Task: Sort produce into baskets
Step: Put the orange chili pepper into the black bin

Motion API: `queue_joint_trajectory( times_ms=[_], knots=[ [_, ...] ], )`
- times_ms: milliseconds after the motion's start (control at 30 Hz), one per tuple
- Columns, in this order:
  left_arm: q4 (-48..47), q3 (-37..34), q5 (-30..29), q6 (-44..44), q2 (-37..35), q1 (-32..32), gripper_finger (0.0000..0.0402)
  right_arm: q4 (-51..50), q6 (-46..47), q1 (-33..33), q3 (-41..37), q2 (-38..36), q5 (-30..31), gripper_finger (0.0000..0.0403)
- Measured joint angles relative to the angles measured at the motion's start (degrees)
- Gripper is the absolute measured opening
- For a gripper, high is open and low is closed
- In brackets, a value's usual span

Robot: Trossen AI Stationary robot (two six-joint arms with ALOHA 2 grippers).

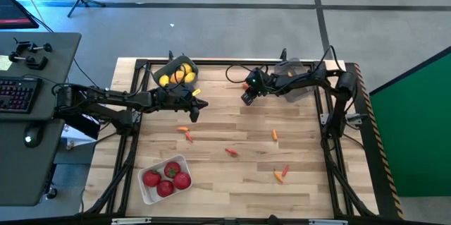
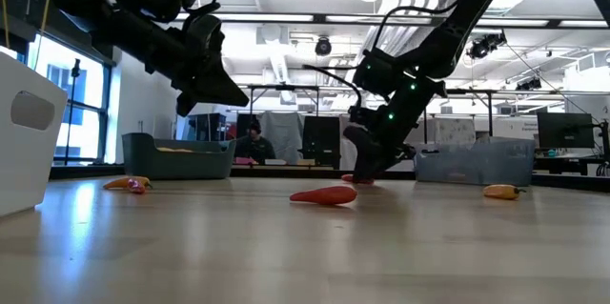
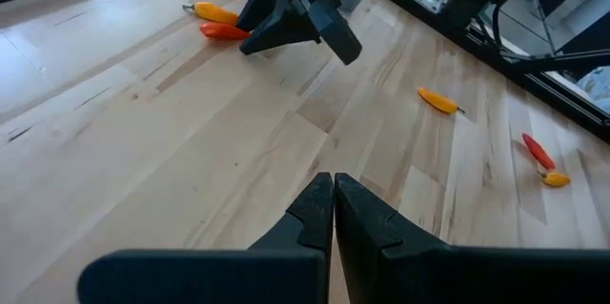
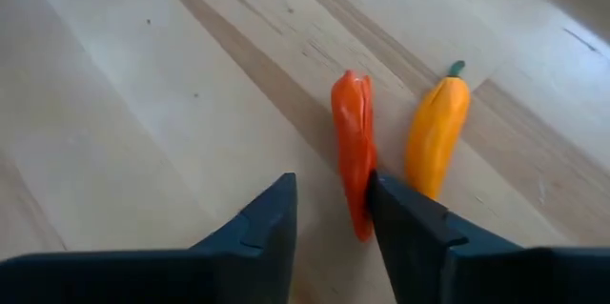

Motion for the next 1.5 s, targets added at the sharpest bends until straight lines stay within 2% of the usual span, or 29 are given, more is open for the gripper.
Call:
queue_joint_trajectory(
  times_ms=[267, 500, 600, 833, 933, 1033, 1133, 1300, 1500],
  knots=[
    [0.0, 0.0, 0.0, 0.0, 0.0, 0.0, 0.0000, -0.2, 3.5, -0.5, 0.1, -0.4, -2.1, 0.0009],
    [0.1, 0.0, -0.2, 1.1, 0.0, 0.0, 0.0000, -1.2, 8.7, 0.5, 0.9, -6.6, -9.8, 0.0004],
    [0.2, 0.0, -0.2, 1.6, 0.0, 0.0, 0.0000, -5.2, 11.2, 0.7, 0.9, -10.4, -9.8, 0.0004],
    [0.3, 0.0, -0.2, 1.6, 0.0, 0.0, 0.0000, -25.1, 14.4, -1.4, 0.9, -23.2, -0.4, 0.0001],
    [0.4, 0.0, -0.2, 1.6, 0.0, 0.0, 0.0000, -33.7, 14.5, -4.6, 1.0, -27.9, 3.5, 0.0001],
    [0.5, 0.0, -0.2, 1.6, 0.0, 0.0, 0.0000, -39.8, 12.9, -9.1, 0.9, -29.4, 5.9, 0.0001],
    [0.6, 0.0, -0.2, 1.6, 0.0, 0.0, 0.0000, -39.5, 8.9, -13.7, -0.8, -29.2, 4.1, 0.0000],
    [0.5, 0.0, -0.2, 1.0, 0.0, 0.0, 0.0000, -33.5, 8.3, -19.7, -5.8, -27.7, 0.4, 0.0000],
    [0.5, 0.0, -0.2, 0.5, 0.0, 0.0, 0.0000, -24.2, 7.7, -23.1, -10.1, -25.9, -0.1, 0.0000]
  ],
)
